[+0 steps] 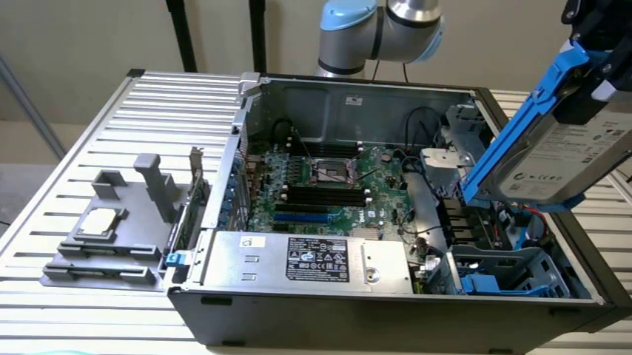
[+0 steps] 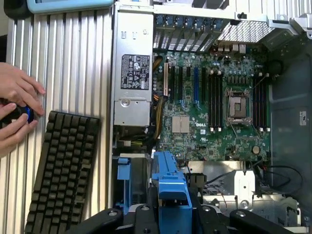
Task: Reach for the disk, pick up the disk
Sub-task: 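Pick up the disk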
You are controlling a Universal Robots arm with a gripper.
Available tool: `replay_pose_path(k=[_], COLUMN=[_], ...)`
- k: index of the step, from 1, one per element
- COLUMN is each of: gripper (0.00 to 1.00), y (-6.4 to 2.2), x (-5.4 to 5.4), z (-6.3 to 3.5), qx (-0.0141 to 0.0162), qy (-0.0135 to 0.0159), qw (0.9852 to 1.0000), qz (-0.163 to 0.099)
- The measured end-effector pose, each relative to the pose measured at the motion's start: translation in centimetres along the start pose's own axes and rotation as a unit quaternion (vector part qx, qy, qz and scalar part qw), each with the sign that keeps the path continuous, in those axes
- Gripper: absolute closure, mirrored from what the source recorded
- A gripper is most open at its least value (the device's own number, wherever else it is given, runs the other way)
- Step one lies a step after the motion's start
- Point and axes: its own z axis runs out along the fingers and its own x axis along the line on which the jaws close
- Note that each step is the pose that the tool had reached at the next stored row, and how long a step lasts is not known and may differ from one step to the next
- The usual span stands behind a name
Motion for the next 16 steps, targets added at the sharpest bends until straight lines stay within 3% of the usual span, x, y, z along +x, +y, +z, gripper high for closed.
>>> replay_pose_path(k=[6, 16], gripper=[0.67, 0.67], y=[-0.74, -1.46], x=[1.2, 1.8], z=[0.43, 1.66], qx=[0.0011, 0.0083], qy=[0.0012, 0.0049], qw=[1.0000, 1.0000], qz=[0.000, 0.000])
